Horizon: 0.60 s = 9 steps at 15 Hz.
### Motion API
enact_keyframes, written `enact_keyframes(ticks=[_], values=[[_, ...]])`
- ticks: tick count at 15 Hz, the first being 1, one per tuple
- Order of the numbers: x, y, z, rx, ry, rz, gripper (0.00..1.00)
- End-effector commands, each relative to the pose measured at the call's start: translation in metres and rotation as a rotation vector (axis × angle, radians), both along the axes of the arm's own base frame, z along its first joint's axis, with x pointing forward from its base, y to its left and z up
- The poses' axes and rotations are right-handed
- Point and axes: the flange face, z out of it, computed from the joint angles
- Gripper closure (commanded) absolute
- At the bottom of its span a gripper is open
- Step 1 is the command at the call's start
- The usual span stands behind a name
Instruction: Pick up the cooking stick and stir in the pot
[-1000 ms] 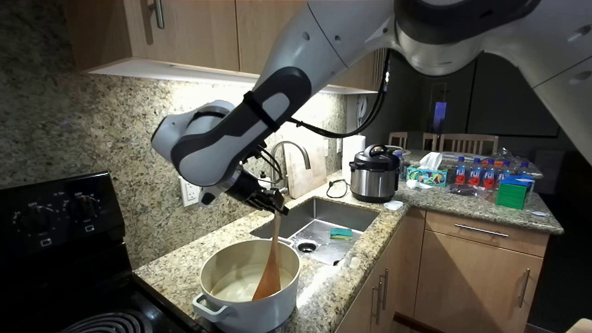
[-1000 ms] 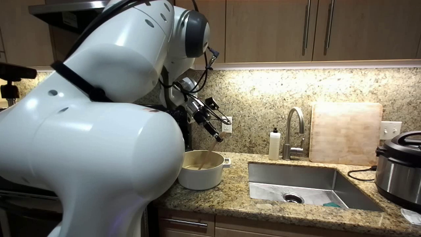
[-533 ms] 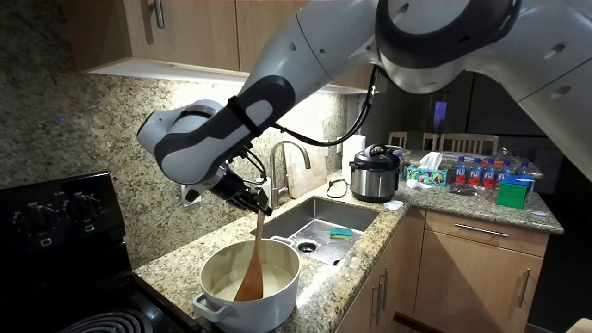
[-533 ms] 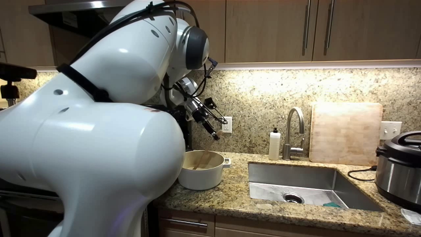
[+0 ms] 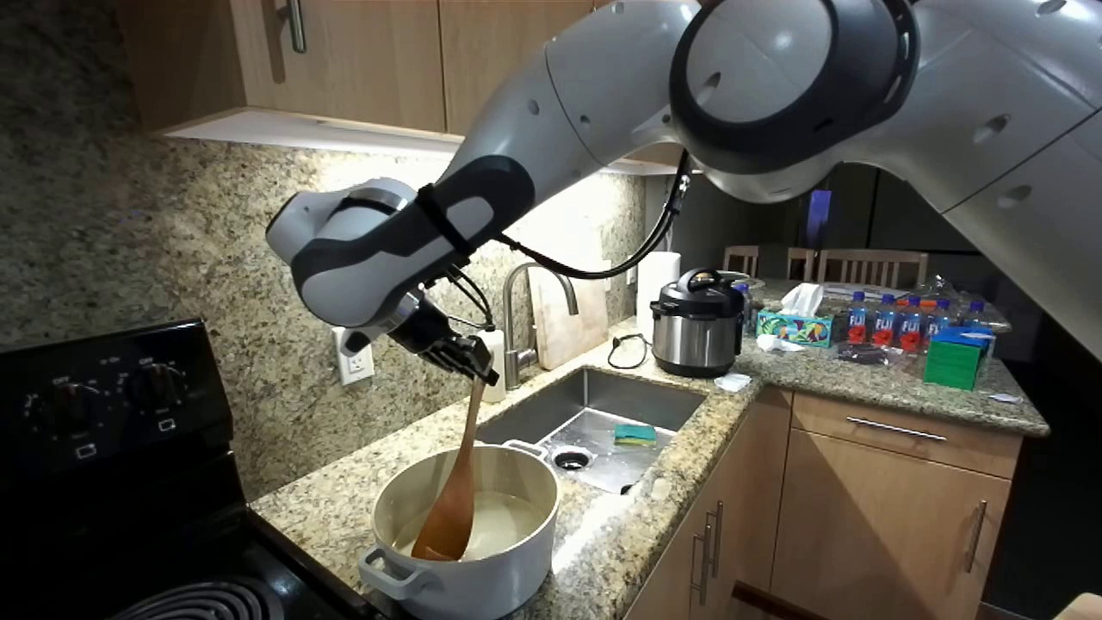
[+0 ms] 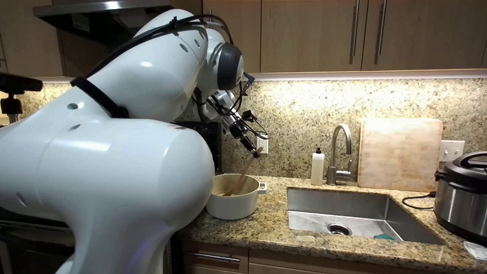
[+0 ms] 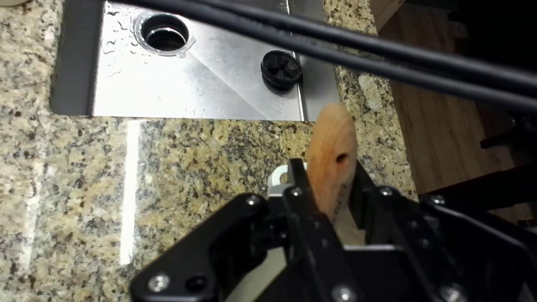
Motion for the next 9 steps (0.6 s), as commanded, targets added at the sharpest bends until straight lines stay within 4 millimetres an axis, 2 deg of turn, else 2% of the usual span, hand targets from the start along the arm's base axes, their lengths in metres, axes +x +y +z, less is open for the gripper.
enact_keyframes(ticks=[1, 5, 9], values=[[-0.004, -0.004, 0.009, -0.035, -0.046, -0.050, 0.93], [-0.012, -0.019, 0.015, -0.028, -0.094, -0.112, 0.93], [-0.028, -0.024, 0.010, -0.047, -0.043, -0.075, 0.93]])
